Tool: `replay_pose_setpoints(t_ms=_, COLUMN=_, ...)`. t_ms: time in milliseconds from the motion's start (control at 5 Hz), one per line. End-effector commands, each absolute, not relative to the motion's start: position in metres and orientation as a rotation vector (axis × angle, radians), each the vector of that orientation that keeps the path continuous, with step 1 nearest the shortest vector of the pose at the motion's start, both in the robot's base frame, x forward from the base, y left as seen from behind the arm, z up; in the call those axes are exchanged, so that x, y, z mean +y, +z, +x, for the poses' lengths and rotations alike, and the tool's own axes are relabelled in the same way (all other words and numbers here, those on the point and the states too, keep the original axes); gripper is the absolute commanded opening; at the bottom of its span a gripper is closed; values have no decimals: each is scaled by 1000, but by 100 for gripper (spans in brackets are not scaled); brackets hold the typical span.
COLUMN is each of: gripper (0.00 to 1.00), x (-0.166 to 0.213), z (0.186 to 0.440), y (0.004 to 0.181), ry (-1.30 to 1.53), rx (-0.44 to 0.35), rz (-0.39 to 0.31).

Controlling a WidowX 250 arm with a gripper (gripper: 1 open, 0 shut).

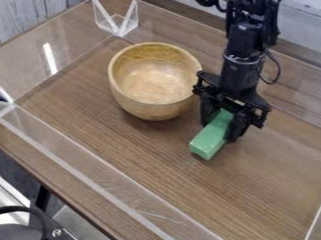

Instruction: Remove the green block from inside the brown bowl and put it on the table

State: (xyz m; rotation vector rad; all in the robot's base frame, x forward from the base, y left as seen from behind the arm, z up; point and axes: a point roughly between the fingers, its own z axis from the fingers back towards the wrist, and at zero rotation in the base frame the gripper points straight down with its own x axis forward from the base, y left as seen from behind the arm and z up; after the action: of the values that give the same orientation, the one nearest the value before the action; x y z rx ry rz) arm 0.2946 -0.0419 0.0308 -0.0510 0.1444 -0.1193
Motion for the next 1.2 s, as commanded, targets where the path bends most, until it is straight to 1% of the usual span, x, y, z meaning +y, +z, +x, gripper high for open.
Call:
replay_pose_setpoints(t_ms=0, gripper=0, x=-41, z=301, y=40, ry=-154, rx=118, rz=-46)
replay_pose_setpoints(t_ms=200, gripper=100, x=-42, z=301, y=45, ry=-154, rx=114, rz=-50)
replay_pose_setpoints(t_ms=400, gripper=100, x=-42, z=301, y=59, ry=-153, rx=91, rz=-58)
replay_pose_setpoints(t_ms=600, gripper=100, x=-42, z=302, y=85, ry=-150, rx=43, rz=-63)
replay_pose_setpoints(t_ms=800, gripper=100, x=-42, z=304, y=123, ry=-149, rx=-30, rz=-65)
replay_pose_setpoints(t_ms=1000, gripper=100, x=-40, z=305, y=139, ry=-165, rx=-53, rz=-66)
